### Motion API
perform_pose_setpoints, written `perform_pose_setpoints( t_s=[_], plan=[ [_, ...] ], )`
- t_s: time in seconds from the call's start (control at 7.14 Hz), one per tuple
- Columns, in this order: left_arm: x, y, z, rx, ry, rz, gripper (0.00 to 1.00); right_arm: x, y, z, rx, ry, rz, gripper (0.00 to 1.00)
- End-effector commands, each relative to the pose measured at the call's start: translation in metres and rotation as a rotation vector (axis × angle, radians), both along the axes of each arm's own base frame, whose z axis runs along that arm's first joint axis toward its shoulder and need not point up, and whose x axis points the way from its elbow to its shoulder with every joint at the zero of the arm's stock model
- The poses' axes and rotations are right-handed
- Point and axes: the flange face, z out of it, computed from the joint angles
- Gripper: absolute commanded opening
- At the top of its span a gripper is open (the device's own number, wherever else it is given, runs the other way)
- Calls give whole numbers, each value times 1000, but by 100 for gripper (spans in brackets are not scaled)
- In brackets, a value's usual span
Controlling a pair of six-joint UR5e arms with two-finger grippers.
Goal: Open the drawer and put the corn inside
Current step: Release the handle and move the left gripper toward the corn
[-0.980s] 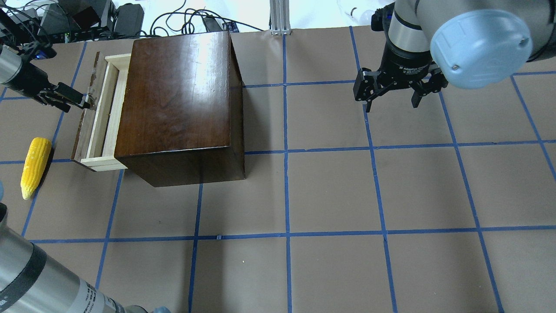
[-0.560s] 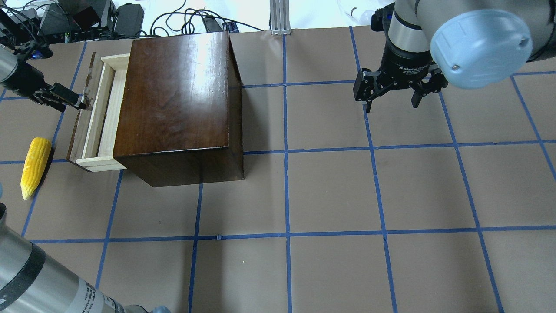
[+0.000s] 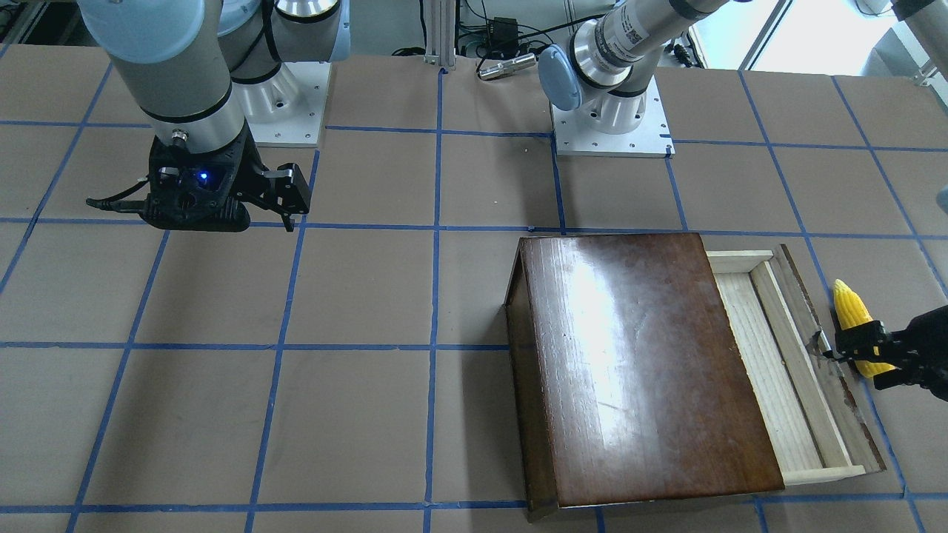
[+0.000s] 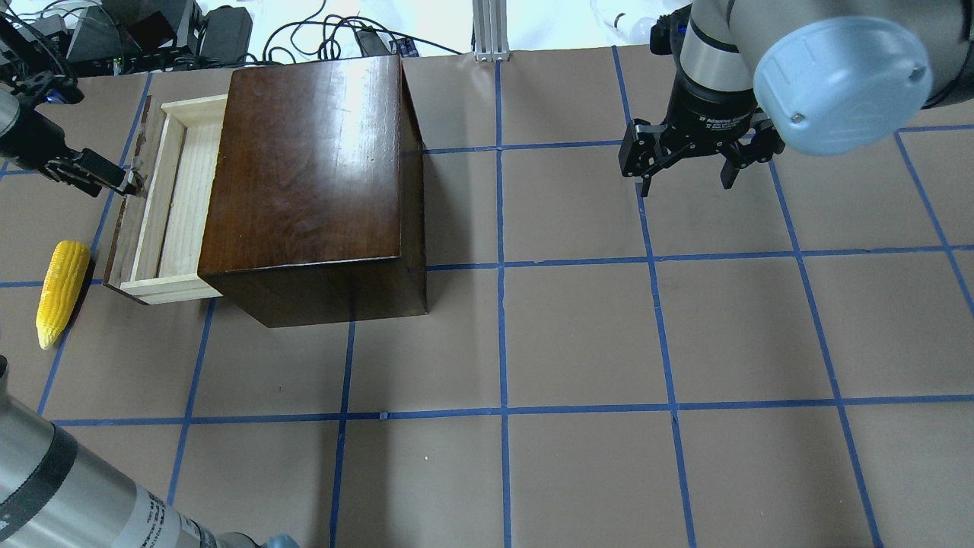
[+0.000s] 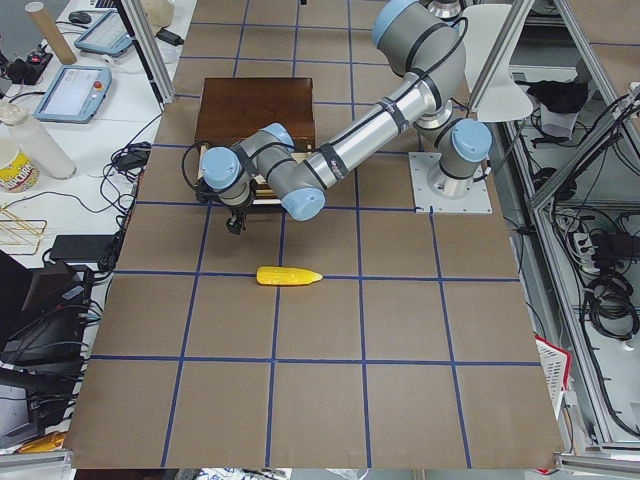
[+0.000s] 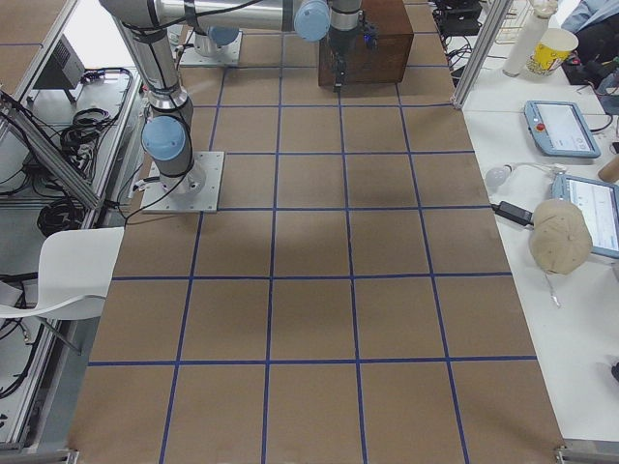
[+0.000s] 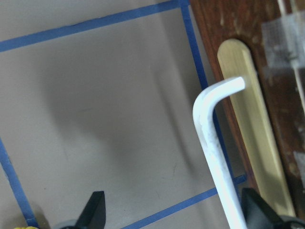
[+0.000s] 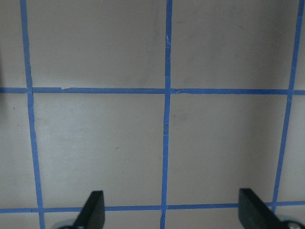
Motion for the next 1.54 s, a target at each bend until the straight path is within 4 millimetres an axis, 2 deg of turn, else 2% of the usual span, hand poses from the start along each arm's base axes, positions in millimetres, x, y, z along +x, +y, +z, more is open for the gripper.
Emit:
perform_pose_setpoints(
  t_s=[0.0, 0.14, 0.28, 0.42, 0.56, 0.84, 0.98, 1.12, 1.4],
  plan=[
    [-1, 4, 21, -11, -18, 1, 100, 0, 1, 1, 0, 0, 0, 100],
    [14, 10, 32, -5, -58, 15, 100, 0, 1, 1, 0, -1, 0, 100],
    [50, 23, 34, 0, -79, 65, 100, 0, 0, 0, 0, 0, 0, 100],
    [82, 37, 27, 24, -103, 110, 100, 0, 0, 1, -2, 0, 0, 100],
    [100, 47, 15, 62, -125, 152, 100, 0, 1, 1, 0, 2, 0, 100],
    [104, 51, -9, 103, -160, 241, 100, 0, 1, 1, 0, 0, 0, 100],
    [103, 52, -26, 109, -186, 302, 100, 0, 0, 0, 1, 0, 0, 100],
    [97, 60, -50, 145, -167, 335, 100, 0, 0, 0, 0, 0, 0, 100],
    [101, 64, -80, 156, -233, 331, 100, 0, 1, 1, 0, 0, 0, 100]
  ],
)
